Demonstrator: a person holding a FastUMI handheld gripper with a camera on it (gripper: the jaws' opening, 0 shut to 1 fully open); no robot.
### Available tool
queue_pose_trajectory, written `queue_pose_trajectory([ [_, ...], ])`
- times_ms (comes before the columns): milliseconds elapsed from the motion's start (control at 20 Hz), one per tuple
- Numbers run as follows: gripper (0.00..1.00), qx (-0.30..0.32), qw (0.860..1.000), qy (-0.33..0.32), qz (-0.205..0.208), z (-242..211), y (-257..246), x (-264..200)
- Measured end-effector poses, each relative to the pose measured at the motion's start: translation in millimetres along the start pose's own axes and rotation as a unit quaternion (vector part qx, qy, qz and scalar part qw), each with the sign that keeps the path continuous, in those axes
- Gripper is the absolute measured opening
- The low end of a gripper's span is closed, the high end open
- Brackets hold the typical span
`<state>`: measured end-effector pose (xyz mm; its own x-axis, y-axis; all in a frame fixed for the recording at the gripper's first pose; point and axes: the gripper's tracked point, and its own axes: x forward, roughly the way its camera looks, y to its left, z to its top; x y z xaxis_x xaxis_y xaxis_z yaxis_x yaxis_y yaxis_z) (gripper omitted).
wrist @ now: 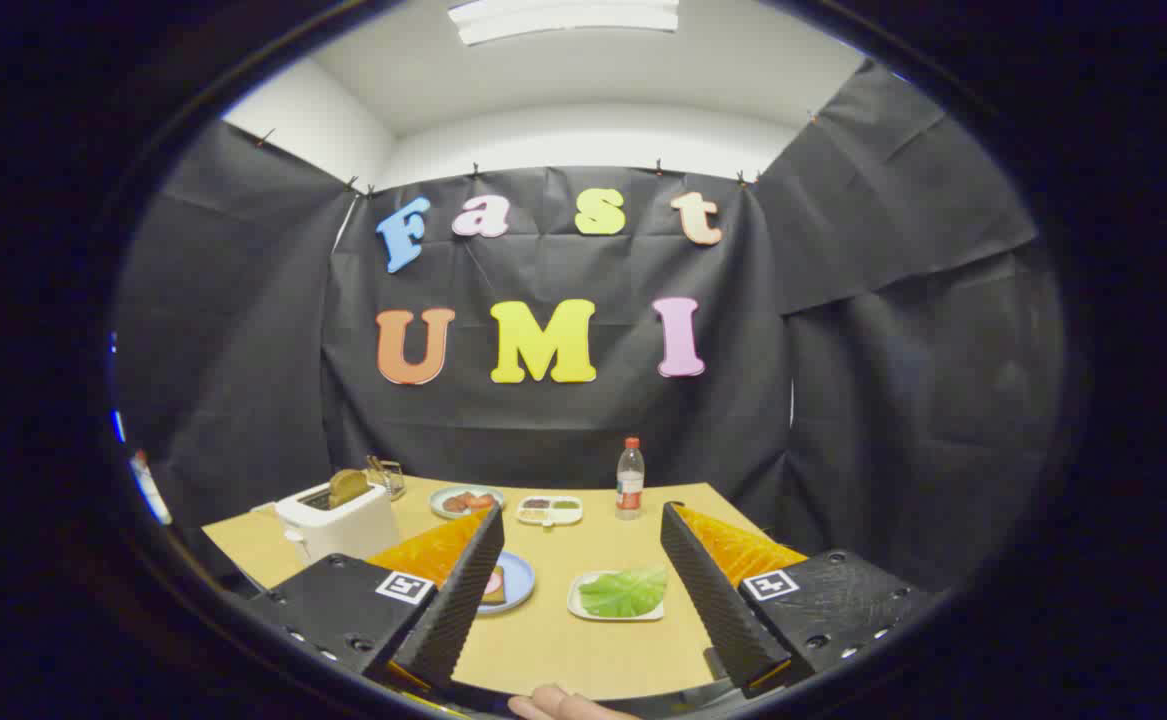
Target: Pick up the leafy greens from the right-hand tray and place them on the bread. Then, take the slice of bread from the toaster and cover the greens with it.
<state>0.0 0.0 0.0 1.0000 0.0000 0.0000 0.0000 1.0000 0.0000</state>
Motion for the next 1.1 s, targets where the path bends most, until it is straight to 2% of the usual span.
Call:
queue_pose_trajectory([
  [150, 0.96, 0.012, 1.000, 0.005, -0.016, -7.4, 1.0, 11.9],
  [350, 0.96, 0.039, 0.999, 0.013, 0.031, -9.8, 21.2, 14.8],
  [850, 0.96, 0.029, 0.999, 0.011, 0.012, -19.1, 18.1, 16.3],
  [1100, 0.96, 0.019, 1.000, 0.011, 0.018, -25.4, 21.3, 21.5],
])
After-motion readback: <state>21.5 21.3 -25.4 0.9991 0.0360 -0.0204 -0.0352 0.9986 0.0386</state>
